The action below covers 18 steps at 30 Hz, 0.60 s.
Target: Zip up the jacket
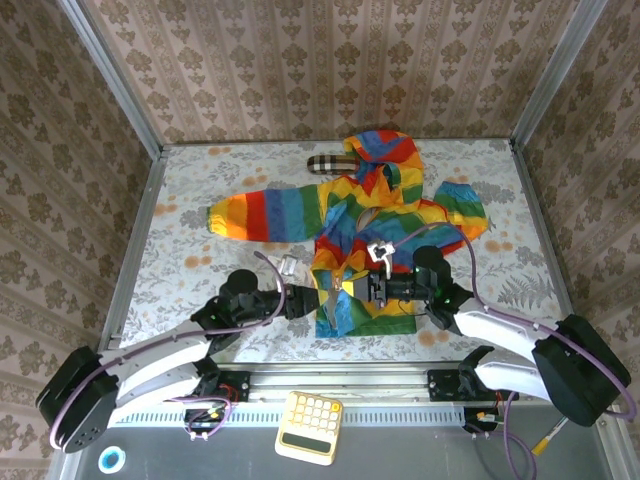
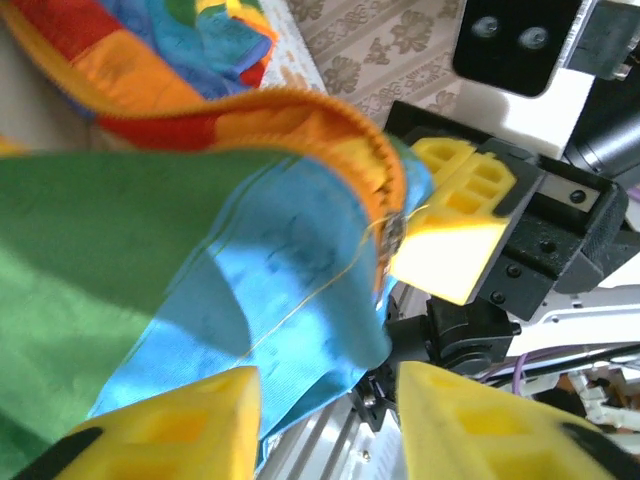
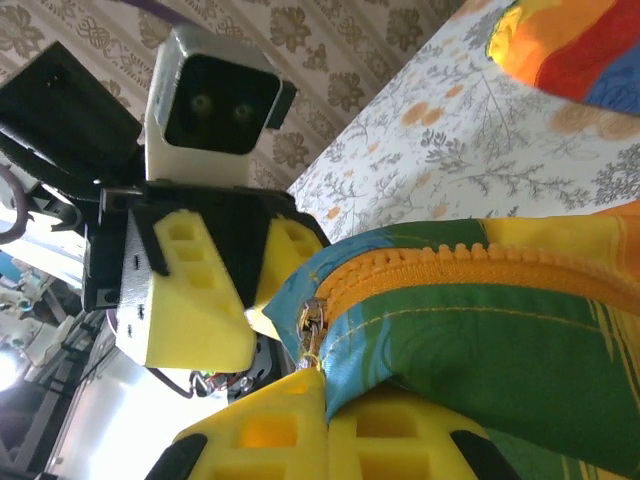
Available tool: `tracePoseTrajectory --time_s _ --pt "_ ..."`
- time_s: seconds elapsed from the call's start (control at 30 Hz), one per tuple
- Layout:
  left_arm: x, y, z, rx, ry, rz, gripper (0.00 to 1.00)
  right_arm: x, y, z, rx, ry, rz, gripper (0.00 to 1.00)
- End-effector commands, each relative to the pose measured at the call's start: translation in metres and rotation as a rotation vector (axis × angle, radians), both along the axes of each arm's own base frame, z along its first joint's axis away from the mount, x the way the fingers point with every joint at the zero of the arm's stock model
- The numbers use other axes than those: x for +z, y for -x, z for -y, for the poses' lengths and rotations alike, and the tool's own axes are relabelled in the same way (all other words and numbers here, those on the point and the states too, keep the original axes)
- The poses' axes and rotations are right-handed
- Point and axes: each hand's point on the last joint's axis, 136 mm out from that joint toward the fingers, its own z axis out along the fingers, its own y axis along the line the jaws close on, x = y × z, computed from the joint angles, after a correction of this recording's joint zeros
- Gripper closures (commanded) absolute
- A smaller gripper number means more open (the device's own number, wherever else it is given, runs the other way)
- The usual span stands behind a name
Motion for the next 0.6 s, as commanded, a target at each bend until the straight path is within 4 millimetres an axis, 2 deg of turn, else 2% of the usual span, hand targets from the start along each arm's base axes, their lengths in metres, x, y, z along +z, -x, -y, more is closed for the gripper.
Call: tracePoseTrajectory --time_s 0.0,0.13,0.3,0.57 --pt "0.009 -0.001 -0.005 0.017 -0.025 0.035 0.52 0.015 -0.004 0.003 -0.034 -0.04 0.06 1.0" --pt "0.011 -0.005 -0.016 0.085 -0.011 0.042 0.44 0.014 -0.003 0.002 -0.033 -0.05 0.054 1.0" --pt "0.01 -0.01 -0.028 0.187 0.027 0.027 0.4 0.014 -0.004 -0.001 -0.035 -0.054 0.056 1.0" --pt "0.008 -0.003 -0.011 0.198 0.102 0.014 0.4 0.014 -0.006 -0.007 -0.022 -0.064 0.049 1.0"
